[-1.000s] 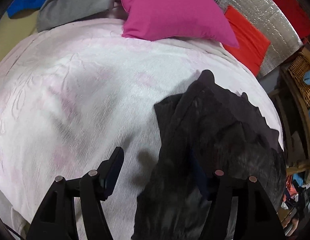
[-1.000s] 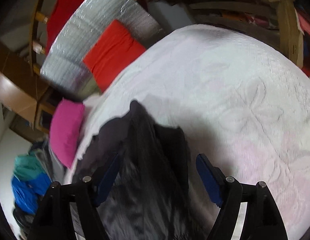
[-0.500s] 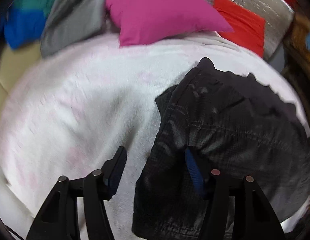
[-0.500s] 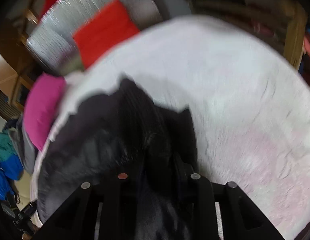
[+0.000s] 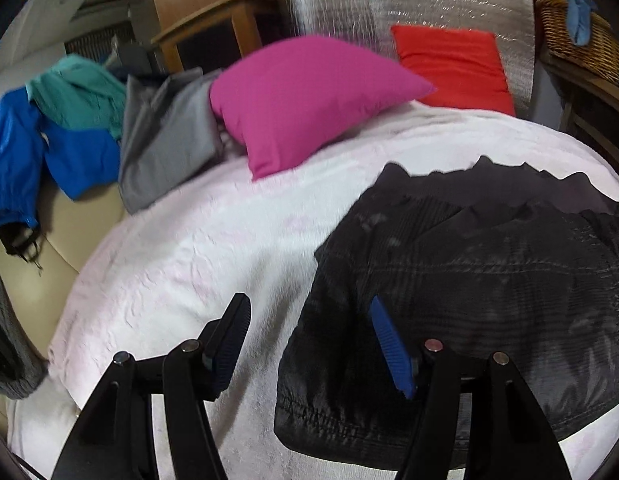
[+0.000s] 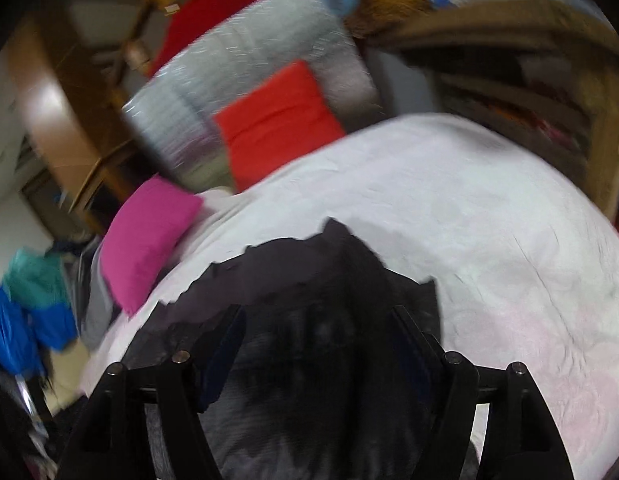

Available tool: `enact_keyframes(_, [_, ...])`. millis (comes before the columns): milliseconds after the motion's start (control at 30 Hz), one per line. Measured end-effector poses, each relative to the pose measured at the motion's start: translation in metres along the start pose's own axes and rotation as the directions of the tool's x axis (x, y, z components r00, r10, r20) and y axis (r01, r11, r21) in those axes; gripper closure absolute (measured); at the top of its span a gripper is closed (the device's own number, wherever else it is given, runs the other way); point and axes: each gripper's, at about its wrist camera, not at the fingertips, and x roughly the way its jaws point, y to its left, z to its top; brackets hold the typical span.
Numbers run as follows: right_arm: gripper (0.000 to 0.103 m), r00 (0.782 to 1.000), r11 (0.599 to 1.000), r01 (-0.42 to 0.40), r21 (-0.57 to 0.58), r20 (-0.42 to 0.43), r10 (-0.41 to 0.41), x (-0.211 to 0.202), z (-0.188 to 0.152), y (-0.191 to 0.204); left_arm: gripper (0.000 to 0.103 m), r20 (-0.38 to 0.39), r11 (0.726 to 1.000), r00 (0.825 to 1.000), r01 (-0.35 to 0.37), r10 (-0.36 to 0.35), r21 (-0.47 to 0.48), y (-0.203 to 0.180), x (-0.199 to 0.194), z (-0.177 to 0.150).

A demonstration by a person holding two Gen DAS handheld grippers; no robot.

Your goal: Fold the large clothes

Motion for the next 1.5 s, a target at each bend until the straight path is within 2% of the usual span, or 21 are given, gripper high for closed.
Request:
enact_keyframes(33, [0.047,1.000,0.999,-0.007,-0.038,0.006,0.008,0.000,-0.002,0.008,0.039,0.014,1.000,1.000,-0.005,0.005,0.005,-0.001,-0.003,0.001])
enact_keyframes(100, [0.060,1.000,0.997,-0.021,-0.073,-0.022,0.019,0.005,-0.007,0.020,0.039,0.035,1.000,0.999,-0.011,0.011,0.008,-0.003,-0.008,0.002])
enact_keyframes(367, [0.060,0.984,0.983,0.007,-0.181,-0.175,-0.039,0.046,-0.036,0.052,0.039,0.083,1.000,0.996,-0.024,0.023,0.012,-0.005,-0.019,0.003])
enact_keyframes(500, [0.060,0.954,0.980,0.047,-0.195,-0.283,-0.102,0.076,-0.050,0.050,0.039,0.093,1.000,0.995,-0.025,0.024,0.012,-0.005,-0.021,0.004])
enact_keyframes(567, [0.060,0.944,0.983,0.062,-0.175,-0.311,-0.115,0.084,-0.053,0.046,0.039,0.096,1.000,0.995,-0.026,0.025,0.010,-0.006,-0.021,0.004])
enact_keyframes(933, [0.059,0.941,0.975,0.077,-0.206,-0.307,-0.139,0.090,-0.055,0.049,0.038,0.095,0.999,0.995,-0.030,0.028,0.021,-0.015,-0.020,0.003])
enact_keyframes(1100, [0.046,0.942,0.985,0.029,-0.168,-0.325,-0.083,0.084,-0.054,0.048,0.036,0.106,0.999,0.994,-0.028,0.025,0.030,-0.025,-0.021,0.002])
enact_keyframes(1233, [0.046,0.948,0.995,-0.016,-0.103,-0.318,-0.018,0.068,-0.046,0.043,0.035,0.136,0.999,0.991,-0.026,0.019,0.047,-0.032,-0.027,0.003])
enact_keyframes(1333, [0.046,0.961,0.996,-0.053,-0.068,-0.276,0.032,0.053,-0.039,0.035,0.034,0.146,0.998,0.989,-0.023,0.014,0.061,-0.038,-0.029,0.003])
enact_keyframes(1433, [0.046,0.969,0.996,-0.050,-0.077,-0.246,0.030,0.042,-0.037,0.030,0.033,0.148,0.997,0.989,-0.019,0.009,0.068,-0.043,-0.030,0.005])
enact_keyframes(1500, [0.046,0.967,0.996,-0.044,-0.080,-0.256,0.022,0.041,-0.039,0.026,0.033,0.148,0.997,0.989,-0.016,0.005,0.072,-0.046,-0.030,0.005])
